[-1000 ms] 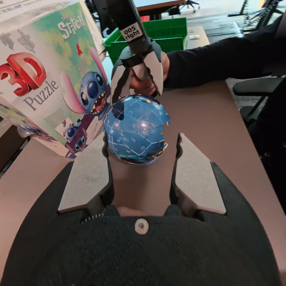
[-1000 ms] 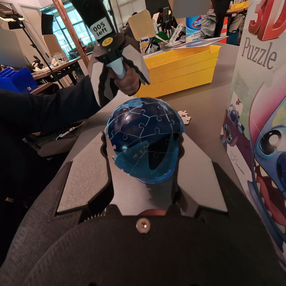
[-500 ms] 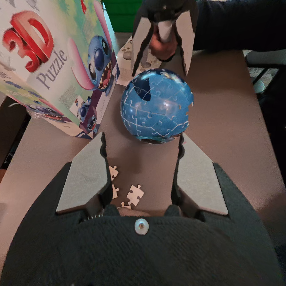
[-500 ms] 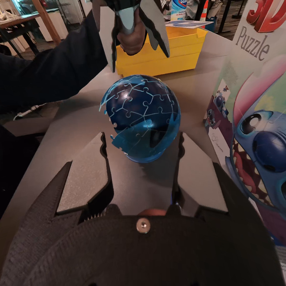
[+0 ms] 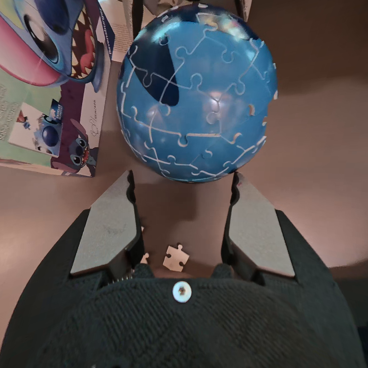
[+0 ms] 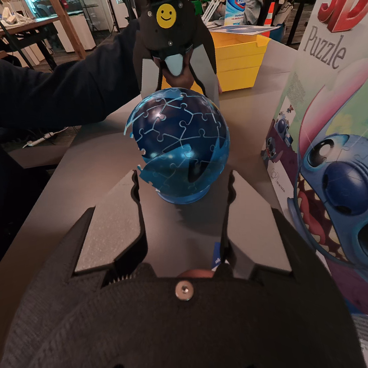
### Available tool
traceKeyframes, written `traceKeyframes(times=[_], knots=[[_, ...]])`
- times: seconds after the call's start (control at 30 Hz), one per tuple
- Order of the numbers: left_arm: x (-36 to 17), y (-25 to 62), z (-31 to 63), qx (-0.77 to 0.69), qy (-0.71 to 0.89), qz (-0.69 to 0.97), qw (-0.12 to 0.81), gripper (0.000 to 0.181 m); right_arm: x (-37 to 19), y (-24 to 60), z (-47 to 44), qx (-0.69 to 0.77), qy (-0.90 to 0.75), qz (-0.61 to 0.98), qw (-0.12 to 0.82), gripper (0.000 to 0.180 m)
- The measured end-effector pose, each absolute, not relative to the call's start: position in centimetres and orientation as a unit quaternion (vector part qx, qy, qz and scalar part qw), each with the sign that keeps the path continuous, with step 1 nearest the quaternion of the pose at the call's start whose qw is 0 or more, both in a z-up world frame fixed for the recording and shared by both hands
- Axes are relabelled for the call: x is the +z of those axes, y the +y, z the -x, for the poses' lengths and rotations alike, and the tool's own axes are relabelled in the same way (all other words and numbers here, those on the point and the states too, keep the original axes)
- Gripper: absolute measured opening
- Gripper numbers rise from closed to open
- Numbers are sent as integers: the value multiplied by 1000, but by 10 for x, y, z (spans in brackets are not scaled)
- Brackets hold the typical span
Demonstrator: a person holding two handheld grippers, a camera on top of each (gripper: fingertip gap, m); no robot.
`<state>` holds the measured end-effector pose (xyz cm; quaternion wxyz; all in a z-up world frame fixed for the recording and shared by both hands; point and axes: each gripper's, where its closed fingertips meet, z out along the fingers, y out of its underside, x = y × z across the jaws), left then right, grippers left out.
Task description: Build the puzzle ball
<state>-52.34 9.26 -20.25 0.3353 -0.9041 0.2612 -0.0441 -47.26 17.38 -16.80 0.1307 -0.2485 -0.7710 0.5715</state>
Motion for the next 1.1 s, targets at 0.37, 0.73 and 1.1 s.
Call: traceKeyframes(times=[0.37,0.73,1.1], knots=[[-218,92,519,-67,265,911,309,94,-167,161,471,586,-768,234,111,86],[-223,92,514,-81,272,912,295,91,-169,159,475,591,-762,243,103,87],[-204,90,512,-81,277,899,328,73,-172,158,477,590,-762,246,103,88]])
